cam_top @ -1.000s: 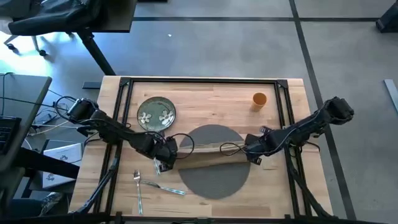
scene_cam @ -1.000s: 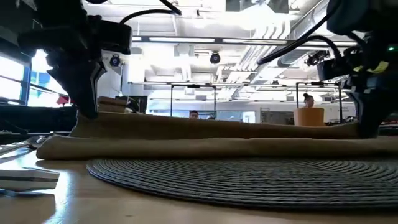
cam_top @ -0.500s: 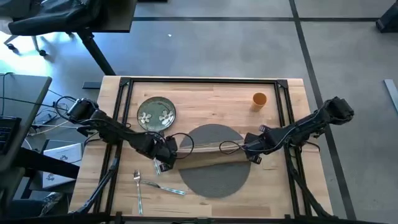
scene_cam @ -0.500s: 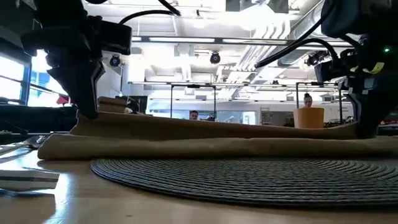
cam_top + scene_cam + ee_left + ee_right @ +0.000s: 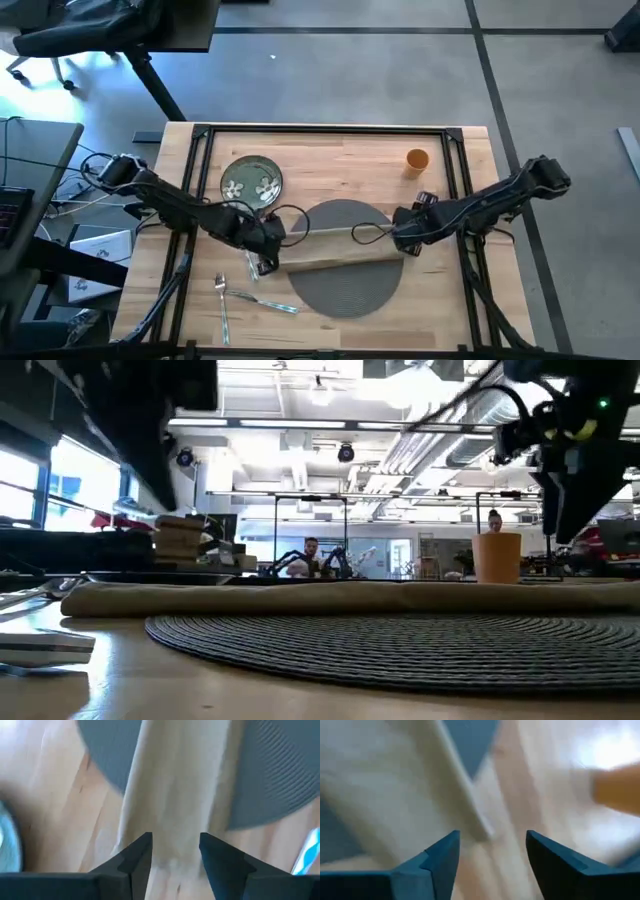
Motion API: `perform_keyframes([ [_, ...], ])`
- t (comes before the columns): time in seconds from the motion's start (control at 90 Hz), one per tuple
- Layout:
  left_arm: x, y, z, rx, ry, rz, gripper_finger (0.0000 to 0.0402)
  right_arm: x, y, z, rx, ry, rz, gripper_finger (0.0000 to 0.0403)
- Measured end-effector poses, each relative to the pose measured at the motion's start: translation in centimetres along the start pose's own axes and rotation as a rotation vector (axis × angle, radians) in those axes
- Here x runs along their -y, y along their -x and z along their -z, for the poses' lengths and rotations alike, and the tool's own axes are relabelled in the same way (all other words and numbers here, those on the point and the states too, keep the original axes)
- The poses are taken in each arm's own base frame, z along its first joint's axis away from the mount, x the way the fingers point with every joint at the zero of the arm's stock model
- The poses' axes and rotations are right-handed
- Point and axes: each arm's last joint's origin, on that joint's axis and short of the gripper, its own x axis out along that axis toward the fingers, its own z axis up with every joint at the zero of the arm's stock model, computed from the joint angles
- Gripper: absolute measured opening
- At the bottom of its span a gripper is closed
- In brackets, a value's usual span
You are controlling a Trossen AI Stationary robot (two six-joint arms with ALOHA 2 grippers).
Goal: Set table place
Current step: Fold the brown table napkin
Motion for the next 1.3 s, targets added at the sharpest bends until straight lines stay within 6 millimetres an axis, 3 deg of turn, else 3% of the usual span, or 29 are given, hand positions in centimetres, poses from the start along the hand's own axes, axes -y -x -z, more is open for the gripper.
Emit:
perform_keyframes([
  [0.122,0.7,-1.7,-0.5,0.083,-0.046,0.099,0.0145,-1.4,-1.3,-0.5,0.089,0.052,-0.21,0.0215],
  [0.222,0.6,-3.9,0.0,0.041,-0.062,0.125,0.0141,-2.1,-2.7,-0.4,0.166,0.049,-0.339,0.0216],
  [0.378,0.2,-6.4,1.6,-0.086,-0.069,0.109,0.0136,-1.9,-4.3,0.7,0.148,0.052,-0.329,0.0216],
  [0.533,-0.4,-7.4,3.2,-0.179,-0.064,0.082,0.0136,-1.3,-5.6,2.4,0.046,0.069,-0.291,0.0216],
  [0.744,-0.6,-6.9,4.3,-0.269,-0.085,0.047,0.0136,-0.8,-5.9,3.6,-0.073,0.071,-0.285,0.0216],
  [0.978,-1.4,-5.0,3.8,-0.264,-0.074,0.04,0.0135,-0.8,-4.7,3.1,-0.125,0.092,-0.288,0.0216],
  [1.178,-0.7,-1.8,0.9,-0.058,-0.038,0.123,0.0135,-1.2,-2.0,1.1,-0.045,0.093,-0.334,0.0216],
  [1.3,-0.1,-1.1,-0.9,0.151,-0.048,0.166,0.0135,-1.8,-1.2,-0.6,0.136,0.124,-0.35,0.0216],
])
